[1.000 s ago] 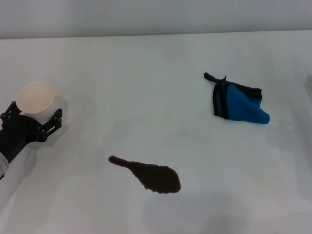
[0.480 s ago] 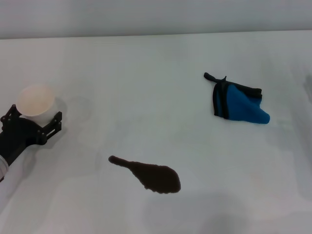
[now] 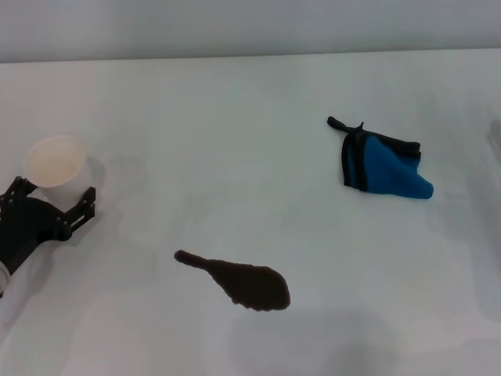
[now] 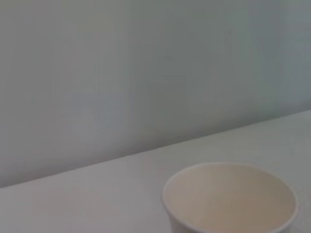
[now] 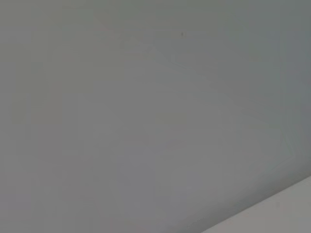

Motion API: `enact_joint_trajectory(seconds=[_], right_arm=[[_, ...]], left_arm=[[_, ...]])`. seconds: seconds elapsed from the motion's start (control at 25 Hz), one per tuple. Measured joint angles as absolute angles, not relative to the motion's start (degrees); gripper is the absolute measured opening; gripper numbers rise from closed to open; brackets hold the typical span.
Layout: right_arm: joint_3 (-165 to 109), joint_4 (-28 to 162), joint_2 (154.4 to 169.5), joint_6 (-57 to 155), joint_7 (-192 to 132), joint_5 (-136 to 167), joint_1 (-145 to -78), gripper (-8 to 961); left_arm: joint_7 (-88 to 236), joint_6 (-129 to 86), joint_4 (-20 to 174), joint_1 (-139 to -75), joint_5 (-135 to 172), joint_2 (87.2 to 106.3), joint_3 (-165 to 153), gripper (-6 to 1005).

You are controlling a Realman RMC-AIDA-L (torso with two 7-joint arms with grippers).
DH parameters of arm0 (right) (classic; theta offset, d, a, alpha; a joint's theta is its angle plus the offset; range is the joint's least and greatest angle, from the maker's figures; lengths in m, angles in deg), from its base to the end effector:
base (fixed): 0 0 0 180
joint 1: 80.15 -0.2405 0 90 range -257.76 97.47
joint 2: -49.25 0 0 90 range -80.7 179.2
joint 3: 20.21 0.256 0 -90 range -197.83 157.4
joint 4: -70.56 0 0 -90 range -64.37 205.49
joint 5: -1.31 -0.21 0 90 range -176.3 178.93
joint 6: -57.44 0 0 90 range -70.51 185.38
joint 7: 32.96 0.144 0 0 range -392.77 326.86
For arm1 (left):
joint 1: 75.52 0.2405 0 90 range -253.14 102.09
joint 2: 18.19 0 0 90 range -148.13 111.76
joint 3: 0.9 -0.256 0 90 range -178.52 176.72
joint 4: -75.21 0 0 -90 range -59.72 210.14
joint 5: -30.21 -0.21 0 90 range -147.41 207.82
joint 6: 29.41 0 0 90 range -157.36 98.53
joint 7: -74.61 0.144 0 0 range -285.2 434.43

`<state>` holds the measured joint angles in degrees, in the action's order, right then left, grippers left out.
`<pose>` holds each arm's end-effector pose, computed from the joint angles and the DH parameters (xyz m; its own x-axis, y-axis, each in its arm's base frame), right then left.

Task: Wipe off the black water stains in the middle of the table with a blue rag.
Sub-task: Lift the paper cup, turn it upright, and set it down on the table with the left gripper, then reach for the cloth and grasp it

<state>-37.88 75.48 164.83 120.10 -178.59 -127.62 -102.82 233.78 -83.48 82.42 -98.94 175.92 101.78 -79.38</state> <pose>0.4140 0.2942 0.0294 0.3367 -0.0403 -0.9408 -0.9158 0.2184 -0.3371 -0.3519 0.3083 -0.0601 0.8349 0.2325 0.4989 0.5466 -0.4569 -0.7018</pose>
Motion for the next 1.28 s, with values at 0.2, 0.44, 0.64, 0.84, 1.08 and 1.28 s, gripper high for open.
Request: enact_joint_trajectory(seconds=[0.2,0.44,0.64,0.84,1.08,1.28], right_arm=[[-37.9,75.5,164.83,120.1,-178.6,-127.6,-102.8,871],[-37.9,75.5,164.83,120.3,-178.6,-127.6,-102.7,871],[-38.1,75.6,164.83,120.4,-178.6,-127.5,-102.7,870],[-38.7,75.6,164.83,120.4,-178.6,-127.5,-102.6,871],[-38.8,75.6,164.83,120.4,-178.6,-127.5,-102.6,870],[-38.8,75.7,164.83,120.4,-178.6,-127.5,-102.7,870]], left_arm=[[233.8,-84.0,82.4,-97.8,175.9,101.78,-79.4,875],[233.7,-86.0,82.7,-96.0,175.9,101.72,-80.8,875],[233.7,-87.1,82.9,-94.7,175.9,101.69,-81.8,875],[233.7,-90.2,82.8,-93.1,176.0,101.62,-81.8,875],[233.7,-95.6,83.0,-90.6,176.1,101.51,-81.8,877],[233.0,-102.9,82.6,-88.7,176.4,101.52,-81.4,879]])
